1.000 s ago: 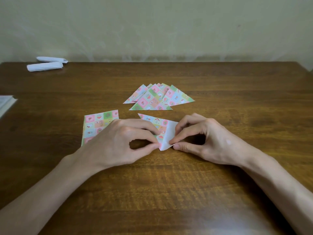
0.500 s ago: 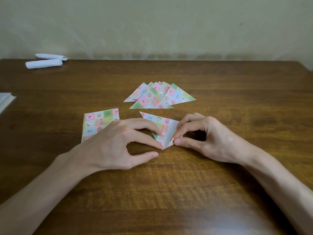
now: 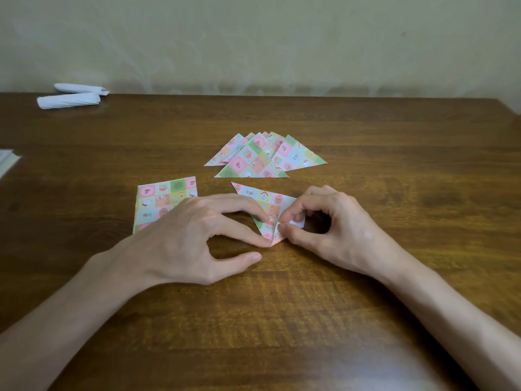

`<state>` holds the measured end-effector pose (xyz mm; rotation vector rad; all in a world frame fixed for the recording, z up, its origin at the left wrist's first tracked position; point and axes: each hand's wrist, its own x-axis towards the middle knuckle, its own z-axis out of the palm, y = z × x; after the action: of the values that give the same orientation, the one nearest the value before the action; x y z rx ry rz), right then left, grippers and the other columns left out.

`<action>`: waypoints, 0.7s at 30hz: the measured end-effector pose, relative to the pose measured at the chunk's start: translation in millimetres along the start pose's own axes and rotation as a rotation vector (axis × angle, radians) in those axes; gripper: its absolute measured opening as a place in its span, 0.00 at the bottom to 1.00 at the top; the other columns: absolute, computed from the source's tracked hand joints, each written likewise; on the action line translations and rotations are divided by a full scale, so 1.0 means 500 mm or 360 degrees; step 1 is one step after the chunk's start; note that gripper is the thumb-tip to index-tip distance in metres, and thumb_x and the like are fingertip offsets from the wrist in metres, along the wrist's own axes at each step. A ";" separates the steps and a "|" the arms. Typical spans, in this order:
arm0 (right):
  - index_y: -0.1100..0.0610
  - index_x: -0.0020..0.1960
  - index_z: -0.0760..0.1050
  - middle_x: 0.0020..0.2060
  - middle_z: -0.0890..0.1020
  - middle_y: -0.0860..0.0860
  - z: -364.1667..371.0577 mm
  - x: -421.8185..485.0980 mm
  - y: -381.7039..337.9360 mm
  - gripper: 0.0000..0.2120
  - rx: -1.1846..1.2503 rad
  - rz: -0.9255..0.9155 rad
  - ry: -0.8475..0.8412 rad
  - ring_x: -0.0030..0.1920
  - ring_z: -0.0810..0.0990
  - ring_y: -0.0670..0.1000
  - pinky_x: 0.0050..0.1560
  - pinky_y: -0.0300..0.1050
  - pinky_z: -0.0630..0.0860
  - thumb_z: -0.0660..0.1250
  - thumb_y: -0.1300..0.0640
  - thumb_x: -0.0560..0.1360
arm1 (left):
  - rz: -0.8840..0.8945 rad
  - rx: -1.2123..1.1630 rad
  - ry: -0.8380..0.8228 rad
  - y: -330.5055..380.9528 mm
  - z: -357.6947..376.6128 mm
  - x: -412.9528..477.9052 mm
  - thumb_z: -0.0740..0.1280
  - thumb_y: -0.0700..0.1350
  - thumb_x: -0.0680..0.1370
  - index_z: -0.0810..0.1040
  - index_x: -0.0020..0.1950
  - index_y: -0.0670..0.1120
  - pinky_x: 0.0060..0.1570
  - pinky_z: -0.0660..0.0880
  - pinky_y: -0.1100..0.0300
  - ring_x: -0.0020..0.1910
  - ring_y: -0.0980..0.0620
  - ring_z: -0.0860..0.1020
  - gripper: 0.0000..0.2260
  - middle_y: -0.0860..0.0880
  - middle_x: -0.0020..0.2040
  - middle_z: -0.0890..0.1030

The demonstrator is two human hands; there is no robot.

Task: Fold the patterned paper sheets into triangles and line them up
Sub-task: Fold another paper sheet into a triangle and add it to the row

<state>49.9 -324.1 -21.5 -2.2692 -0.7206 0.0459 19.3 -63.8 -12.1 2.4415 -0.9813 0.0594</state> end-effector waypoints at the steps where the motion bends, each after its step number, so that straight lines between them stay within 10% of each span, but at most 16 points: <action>1: 0.40 0.45 0.83 0.42 0.79 0.42 0.001 0.000 -0.001 0.02 -0.0004 0.0006 0.0000 0.50 0.76 0.45 0.57 0.49 0.73 0.74 0.45 0.72 | -0.0005 0.0000 0.0008 0.000 0.001 -0.001 0.72 0.56 0.79 0.86 0.60 0.60 0.64 0.76 0.54 0.68 0.61 0.76 0.11 0.63 0.67 0.78; 21: 0.41 0.48 0.82 0.41 0.79 0.41 0.010 0.001 0.004 0.06 -0.0042 0.0024 0.0058 0.49 0.76 0.44 0.56 0.49 0.73 0.74 0.42 0.72 | 0.0041 0.0113 0.0009 0.008 0.004 -0.001 0.70 0.54 0.79 0.85 0.62 0.60 0.62 0.76 0.56 0.65 0.59 0.77 0.12 0.60 0.65 0.78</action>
<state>50.3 -321.7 -26.4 -2.2951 -0.6889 0.0023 16.1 -66.7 -12.1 2.4918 -1.0248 0.1115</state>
